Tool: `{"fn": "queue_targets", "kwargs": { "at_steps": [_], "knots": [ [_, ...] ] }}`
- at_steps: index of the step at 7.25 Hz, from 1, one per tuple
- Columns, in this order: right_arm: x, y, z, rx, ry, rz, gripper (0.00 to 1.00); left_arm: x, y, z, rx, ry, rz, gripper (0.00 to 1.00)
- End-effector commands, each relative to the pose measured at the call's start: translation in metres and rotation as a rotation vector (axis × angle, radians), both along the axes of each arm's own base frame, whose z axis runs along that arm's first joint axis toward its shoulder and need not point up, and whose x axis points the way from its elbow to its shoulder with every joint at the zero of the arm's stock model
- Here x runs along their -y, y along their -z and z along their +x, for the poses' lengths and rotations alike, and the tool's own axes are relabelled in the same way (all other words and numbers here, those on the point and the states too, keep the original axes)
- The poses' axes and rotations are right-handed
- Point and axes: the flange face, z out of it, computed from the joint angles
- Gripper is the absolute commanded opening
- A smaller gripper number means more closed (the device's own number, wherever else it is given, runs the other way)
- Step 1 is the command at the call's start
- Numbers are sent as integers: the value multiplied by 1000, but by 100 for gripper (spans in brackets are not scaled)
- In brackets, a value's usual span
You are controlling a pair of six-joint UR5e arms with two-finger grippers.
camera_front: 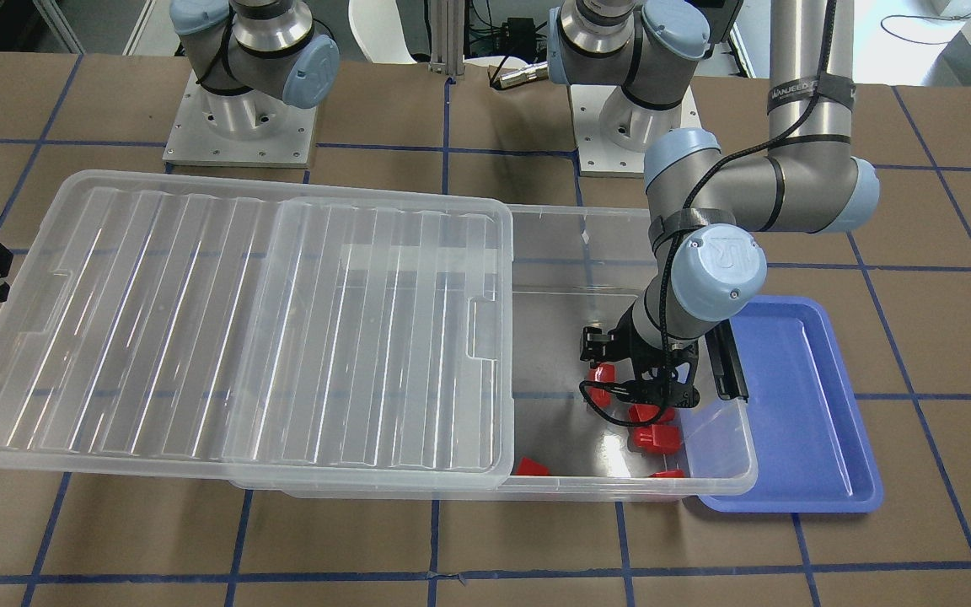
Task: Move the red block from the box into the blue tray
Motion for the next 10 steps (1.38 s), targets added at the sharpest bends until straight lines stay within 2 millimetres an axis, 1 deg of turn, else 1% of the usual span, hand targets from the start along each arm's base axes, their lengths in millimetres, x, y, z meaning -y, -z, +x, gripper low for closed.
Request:
{"fn": "queue_targets", "kwargs": {
  "at_steps": [1,2,3,4,5,6,7,8,9,10],
  "knots": [
    [-21,-75,12,5,12,7,100,1,17,0,-3,0,19,73],
    [-37,-103,20,-1,14,2,100,1,22,-3,-3,3,27,74],
    [-52,-120,28,-8,20,-15,100,1,28,-3,-3,3,37,74],
    [-66,-128,37,-7,29,-16,100,2,33,-3,-3,3,43,74],
    [-72,-130,40,1,30,-4,100,4,37,-4,-3,4,40,74],
    [-69,-132,49,13,47,-9,100,5,40,-5,-3,6,37,74],
    [-65,-134,75,47,82,-27,100,5,45,-6,-2,9,43,74],
    [-62,-133,105,55,125,-26,100,6,45,-6,-1,8,33,65],
    [-60,-132,141,71,181,-27,100,6,45,-7,1,5,34,25],
    [-59,-128,174,67,193,-22,100,4,47,-7,1,6,40,0]
  ]
}}
